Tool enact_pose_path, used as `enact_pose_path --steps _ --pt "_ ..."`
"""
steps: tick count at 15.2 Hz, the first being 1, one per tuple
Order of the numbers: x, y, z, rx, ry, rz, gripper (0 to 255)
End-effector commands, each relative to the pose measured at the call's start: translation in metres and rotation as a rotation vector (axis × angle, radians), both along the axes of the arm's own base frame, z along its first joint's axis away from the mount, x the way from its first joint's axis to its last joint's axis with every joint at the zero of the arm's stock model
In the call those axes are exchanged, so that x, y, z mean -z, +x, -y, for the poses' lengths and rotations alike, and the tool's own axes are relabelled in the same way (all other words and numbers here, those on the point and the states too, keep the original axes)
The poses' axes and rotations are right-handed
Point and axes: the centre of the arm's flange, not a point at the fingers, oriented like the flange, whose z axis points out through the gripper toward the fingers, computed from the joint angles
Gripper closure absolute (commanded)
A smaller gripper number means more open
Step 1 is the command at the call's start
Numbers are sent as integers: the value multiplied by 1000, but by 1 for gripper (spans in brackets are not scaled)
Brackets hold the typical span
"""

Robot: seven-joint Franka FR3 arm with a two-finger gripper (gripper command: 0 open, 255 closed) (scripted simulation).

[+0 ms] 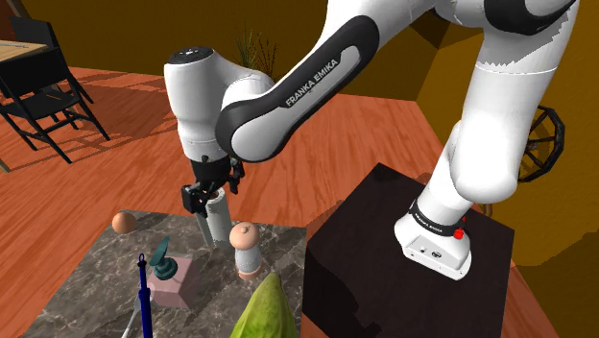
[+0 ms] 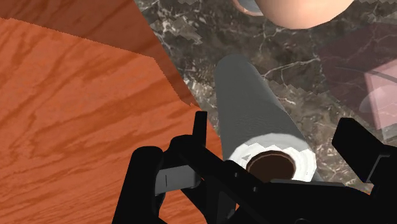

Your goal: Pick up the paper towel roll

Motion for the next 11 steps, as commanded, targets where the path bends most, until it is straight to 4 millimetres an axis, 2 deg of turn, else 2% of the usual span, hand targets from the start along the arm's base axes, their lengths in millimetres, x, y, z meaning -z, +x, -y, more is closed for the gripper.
enact_pose_path --steps 1,2,11 --pt "2 0 0 0 0 0 0" --pt "2 0 0 0 0 0 255" --pt "2 0 0 0 0 0 255"
